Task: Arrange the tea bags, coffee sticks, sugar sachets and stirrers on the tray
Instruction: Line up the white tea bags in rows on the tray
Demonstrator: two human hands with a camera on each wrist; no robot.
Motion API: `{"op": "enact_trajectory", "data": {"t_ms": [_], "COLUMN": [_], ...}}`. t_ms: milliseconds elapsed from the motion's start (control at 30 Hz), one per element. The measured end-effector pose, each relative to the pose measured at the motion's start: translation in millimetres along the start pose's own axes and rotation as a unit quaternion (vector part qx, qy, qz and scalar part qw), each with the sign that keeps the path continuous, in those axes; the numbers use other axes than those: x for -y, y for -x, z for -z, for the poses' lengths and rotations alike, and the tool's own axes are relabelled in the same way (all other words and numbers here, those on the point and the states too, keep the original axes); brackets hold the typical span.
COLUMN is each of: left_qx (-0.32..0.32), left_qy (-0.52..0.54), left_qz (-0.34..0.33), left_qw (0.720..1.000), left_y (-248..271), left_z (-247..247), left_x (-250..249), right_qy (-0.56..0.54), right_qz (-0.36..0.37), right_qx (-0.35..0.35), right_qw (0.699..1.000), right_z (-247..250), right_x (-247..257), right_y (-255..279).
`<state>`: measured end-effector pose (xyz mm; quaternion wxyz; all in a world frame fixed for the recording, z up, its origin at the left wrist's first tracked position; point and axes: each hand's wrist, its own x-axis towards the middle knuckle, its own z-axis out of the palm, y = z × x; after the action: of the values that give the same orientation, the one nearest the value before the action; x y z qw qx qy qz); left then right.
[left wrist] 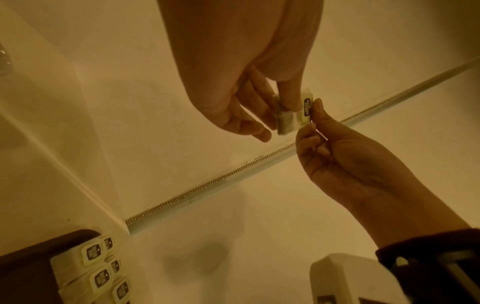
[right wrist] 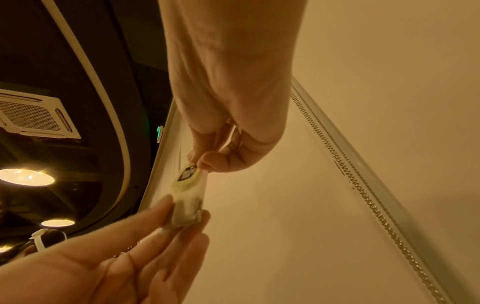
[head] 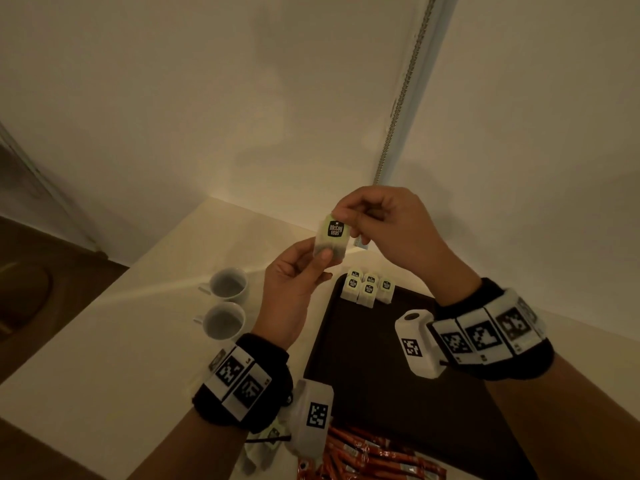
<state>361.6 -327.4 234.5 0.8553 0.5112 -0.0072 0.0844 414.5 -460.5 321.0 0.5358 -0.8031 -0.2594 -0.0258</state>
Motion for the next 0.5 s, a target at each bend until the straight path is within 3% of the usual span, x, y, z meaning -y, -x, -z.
{"op": "enact_trajectory", "data": {"t_ms": [200,367,500], "left_qx": [0.015,-0.004,-0.051], "left_qy": [-0.066,-0.153,-0.196], "left_qz": [0.043,0.072,0.108], "left_qw": [0.997,0.986,0.973], "left_y": [4,33,68], "left_z": [16,76,124], "left_x": [7,6,4], "right_qy": [-0.01,0.067,0.151], "right_qz": [-0.031,-0.152,-0.292], "right_qx": [-0.019,-0.014,0.029], "right_qw": [0.999,0.986,0.944], "right_z": [10,25,30], "right_x": [-33,-111,-188], "right_y": [6,27,48]}}
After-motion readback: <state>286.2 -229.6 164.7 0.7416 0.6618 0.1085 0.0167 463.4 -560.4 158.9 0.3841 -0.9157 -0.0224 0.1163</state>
